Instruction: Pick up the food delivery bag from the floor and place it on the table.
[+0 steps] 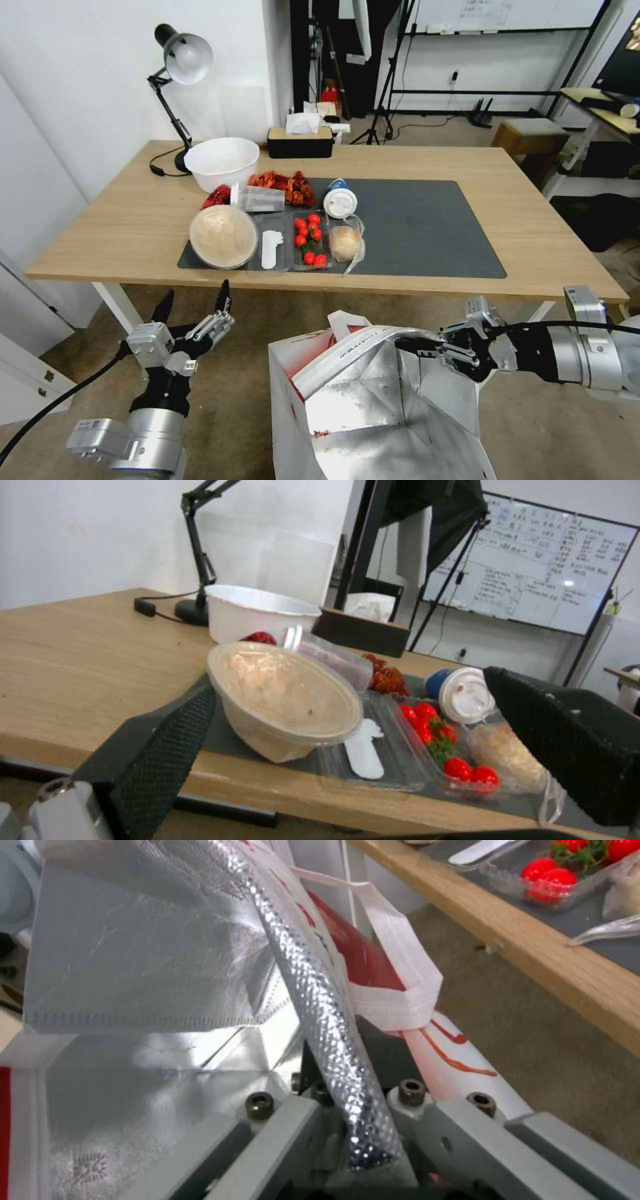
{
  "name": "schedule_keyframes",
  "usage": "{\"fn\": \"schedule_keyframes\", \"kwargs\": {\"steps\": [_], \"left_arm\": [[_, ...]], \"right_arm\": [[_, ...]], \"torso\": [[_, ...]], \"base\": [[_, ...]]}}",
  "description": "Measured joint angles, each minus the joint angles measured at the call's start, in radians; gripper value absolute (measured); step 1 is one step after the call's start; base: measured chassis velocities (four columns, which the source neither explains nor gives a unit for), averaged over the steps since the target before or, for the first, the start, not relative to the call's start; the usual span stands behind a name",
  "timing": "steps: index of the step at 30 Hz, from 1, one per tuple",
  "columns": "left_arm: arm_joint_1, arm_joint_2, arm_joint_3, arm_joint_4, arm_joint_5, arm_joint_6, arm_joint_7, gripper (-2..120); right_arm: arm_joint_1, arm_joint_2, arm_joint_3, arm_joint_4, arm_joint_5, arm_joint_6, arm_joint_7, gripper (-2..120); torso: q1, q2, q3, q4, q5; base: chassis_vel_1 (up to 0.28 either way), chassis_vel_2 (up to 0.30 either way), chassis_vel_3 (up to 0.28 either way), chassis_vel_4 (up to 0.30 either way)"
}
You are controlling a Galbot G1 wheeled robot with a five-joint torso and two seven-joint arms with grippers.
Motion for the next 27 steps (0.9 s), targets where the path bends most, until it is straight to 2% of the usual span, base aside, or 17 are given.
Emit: {"fn": "schedule_keyframes", "kwargs": {"steps": [14, 27], "left_arm": [[-0.001, -0.001, -0.003, -0.003, 0.003, -0.001, 0.001, 100], [0.009, -0.018, -0.005, -0.019, 0.023, -0.007, 0.002, 100]], "right_arm": [[0.0, -0.001, -0.002, -0.006, -0.003, 0.001, -0.016, 0], [0.012, -0.079, 0.046, -0.016, 0.098, -0.019, -0.021, 0]], "torso": [[-0.003, -0.006, -0.003, -0.0001, 0.0], [-0.004, -0.01, -0.005, 0.0, 0.0001]], "base": [[0.0, 0.0, 0.0, 0.0], [0.0, 0.0, 0.0, 0.0]]}}
